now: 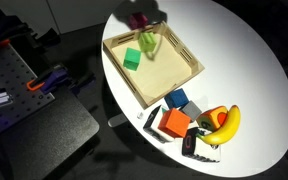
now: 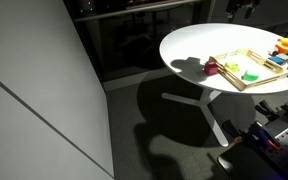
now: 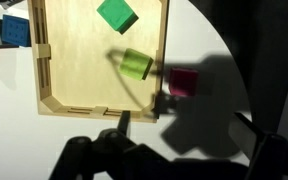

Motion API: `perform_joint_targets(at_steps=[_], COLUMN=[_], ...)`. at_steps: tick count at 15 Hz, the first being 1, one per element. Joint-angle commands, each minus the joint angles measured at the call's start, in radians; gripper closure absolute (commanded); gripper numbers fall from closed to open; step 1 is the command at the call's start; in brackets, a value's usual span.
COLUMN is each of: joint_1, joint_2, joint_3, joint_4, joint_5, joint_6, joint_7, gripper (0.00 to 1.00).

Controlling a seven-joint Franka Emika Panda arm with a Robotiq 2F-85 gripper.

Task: Put the pink block inside the wooden crate

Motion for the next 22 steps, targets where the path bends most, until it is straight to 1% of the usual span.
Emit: perform_joint_targets(at_steps=[1, 2, 3, 10, 16, 22], joint_1=[-0.004, -0.005, 0.000, -0.001, 0.000, 0.022], joint_2=[0.063, 0.071, 0.043, 0.052, 0.136, 0.238], joint_3=[0.010, 0.011, 0.010, 0.010, 0.018, 0.035], joint_4=[0.098, 0.112, 0.053, 0.056, 0.083, 0.103], joint_5=[0.018, 0.016, 0.000, 0.000, 0.003, -0.018], joint_6=[-0.100, -0.118, -0.063, -0.068, -0.046, 0.015], joint_7=[-0.063, -0.067, -0.030, -0.031, -0.051, -0.029], gripper=[0.00, 0.00, 0.00, 0.00, 0.00, 0.00])
